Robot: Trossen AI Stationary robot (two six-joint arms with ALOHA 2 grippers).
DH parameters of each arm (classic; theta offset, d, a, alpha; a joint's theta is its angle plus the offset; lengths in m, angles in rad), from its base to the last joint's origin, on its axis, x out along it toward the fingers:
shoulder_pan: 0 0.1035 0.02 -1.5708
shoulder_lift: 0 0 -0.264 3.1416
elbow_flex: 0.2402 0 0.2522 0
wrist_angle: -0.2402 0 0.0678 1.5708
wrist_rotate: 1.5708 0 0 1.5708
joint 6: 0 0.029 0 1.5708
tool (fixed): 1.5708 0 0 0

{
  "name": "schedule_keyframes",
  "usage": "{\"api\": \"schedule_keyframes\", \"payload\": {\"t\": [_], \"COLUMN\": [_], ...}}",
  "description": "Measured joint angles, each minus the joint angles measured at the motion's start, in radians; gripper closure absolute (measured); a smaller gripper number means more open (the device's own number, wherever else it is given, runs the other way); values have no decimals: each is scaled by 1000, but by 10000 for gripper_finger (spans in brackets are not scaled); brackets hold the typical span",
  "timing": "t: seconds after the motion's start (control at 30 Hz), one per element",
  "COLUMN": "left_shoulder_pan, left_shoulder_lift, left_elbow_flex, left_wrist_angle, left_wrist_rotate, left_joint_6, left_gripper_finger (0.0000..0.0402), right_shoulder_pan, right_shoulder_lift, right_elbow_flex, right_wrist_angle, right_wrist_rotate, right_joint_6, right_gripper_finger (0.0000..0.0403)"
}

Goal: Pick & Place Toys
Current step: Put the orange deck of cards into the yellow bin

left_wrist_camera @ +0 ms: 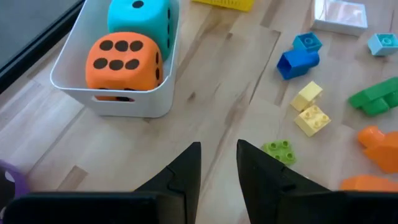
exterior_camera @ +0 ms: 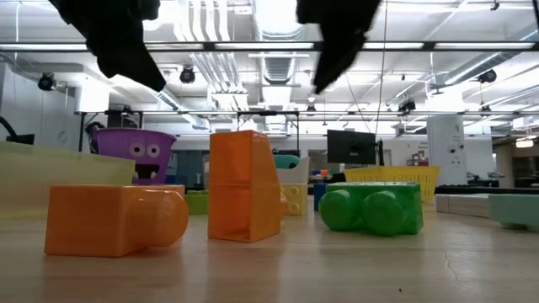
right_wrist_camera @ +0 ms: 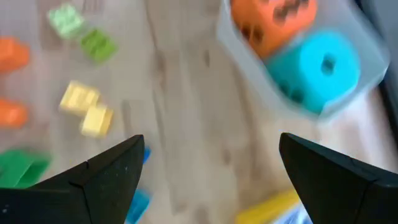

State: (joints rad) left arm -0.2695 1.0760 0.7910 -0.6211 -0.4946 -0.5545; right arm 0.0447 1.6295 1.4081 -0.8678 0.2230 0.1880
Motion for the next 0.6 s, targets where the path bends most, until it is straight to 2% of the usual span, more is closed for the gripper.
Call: {"api": "schedule_keyframes", "payload": {"t": [0.3, 0.43, 0.6], "left_shoulder_pan": [1, 1, 1], "left_shoulder_lift": [7, 8, 8], "left_elbow_flex": [0, 0, 0], "left_wrist_angle": [43, 65, 65], "left_wrist_rotate": [-1, 0, 30], "left_joint_6": [-29, -31, -49], "left_gripper_finger": [301, 301, 301], "right_shoulder_pan": [140, 174, 205], "right_shoulder_lift": [-170, -210, -223], "right_elbow_flex": [-244, -322, -415], "right_wrist_angle": [-16, -17, -19], "right_wrist_rotate": [-26, -29, -63], "right_joint_6": [635, 828, 983], "right_gripper_finger": [35, 35, 35]}}
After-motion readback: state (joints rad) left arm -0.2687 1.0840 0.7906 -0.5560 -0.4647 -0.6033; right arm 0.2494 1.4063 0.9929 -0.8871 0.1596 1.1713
